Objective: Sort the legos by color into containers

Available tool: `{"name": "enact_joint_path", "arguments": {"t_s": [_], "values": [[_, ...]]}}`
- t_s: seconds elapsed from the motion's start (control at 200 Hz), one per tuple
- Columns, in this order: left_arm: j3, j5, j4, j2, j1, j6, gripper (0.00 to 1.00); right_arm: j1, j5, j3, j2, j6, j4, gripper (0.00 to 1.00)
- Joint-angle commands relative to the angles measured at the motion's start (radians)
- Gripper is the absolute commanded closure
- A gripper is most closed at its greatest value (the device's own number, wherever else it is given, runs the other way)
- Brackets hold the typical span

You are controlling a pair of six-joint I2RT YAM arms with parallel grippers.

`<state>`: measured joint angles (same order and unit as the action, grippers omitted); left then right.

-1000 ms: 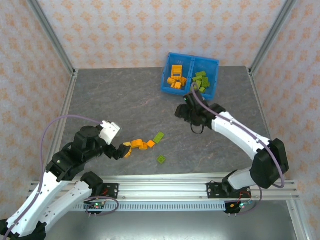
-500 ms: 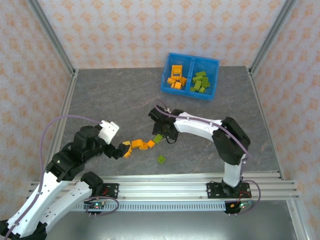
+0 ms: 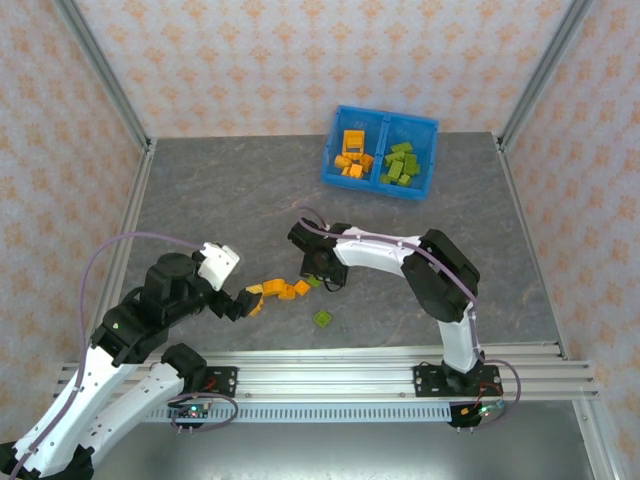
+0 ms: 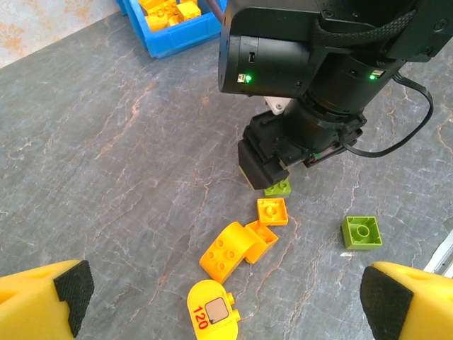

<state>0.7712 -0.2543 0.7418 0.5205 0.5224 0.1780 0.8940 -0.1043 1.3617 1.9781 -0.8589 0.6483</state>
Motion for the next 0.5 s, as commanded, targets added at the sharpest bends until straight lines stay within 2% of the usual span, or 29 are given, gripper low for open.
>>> {"name": "enact_joint_path", "arguments": {"t_s": [0.0, 0.105, 0.305, 0.49], "values": [[-0.014, -0.010, -0.031, -0.009, -0.009, 0.015, 0.00, 0.003, 0.007, -0.031, 0.010, -0.023, -0.007, 0.44], [-0.014, -0.011, -0.030, -0.011, -0.008, 0.015, 0.00, 0.003, 0.005, -0.065, -0.003, -0.036, -0.026, 0.56], [-0.014, -0.035, -0.031, -0.024, -0.009, 0.018, 0.00, 0.002, 0.058, -0.111, -0.072, -0.043, -0.028, 0.65], [-0.024, -0.135, -0.050, -0.068, -0.007, 0.035, 0.00, -0.024, 0.141, -0.145, -0.225, -0.018, -0.040, 0.70]]}}
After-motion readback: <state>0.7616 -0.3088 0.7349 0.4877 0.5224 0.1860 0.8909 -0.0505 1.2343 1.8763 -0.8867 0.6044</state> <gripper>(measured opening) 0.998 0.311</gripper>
